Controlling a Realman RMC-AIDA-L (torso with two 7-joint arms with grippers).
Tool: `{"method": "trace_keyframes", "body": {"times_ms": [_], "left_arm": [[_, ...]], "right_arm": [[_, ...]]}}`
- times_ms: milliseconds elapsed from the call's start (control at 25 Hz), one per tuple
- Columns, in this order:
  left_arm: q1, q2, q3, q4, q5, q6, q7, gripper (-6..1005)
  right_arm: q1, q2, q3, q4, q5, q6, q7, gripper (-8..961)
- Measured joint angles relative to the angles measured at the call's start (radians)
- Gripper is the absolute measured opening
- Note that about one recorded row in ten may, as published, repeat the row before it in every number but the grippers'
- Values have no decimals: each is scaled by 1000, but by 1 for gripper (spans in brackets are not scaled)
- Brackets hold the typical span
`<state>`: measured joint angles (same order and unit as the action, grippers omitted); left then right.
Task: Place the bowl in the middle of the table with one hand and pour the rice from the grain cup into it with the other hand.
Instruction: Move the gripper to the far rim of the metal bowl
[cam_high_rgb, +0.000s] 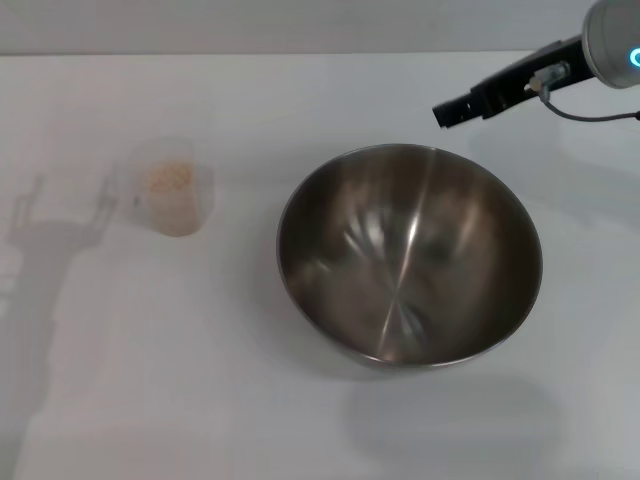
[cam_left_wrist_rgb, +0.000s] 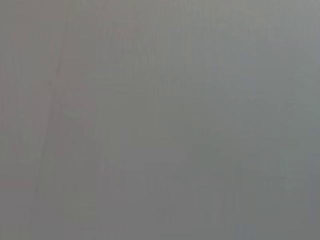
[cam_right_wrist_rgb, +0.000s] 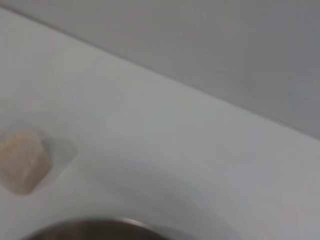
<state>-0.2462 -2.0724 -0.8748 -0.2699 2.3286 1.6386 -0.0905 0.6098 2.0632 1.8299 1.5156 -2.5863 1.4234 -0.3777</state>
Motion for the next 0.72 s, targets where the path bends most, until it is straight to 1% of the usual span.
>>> {"method": "trace_keyframes", "body": {"times_ms": [120,320,720], "left_arm": [[-3,0,0,0,0,-1,0,816],[-6,0,0,0,0,0,0,817],[-3,-1,2,0,0,2,-9,818]], "right_arm": [[21,-6,40,-29,3,49,-23,729],[34,-14,70,-65,0,84,-54,729],[63,-19,90,-236,2,70,-125,730]]}}
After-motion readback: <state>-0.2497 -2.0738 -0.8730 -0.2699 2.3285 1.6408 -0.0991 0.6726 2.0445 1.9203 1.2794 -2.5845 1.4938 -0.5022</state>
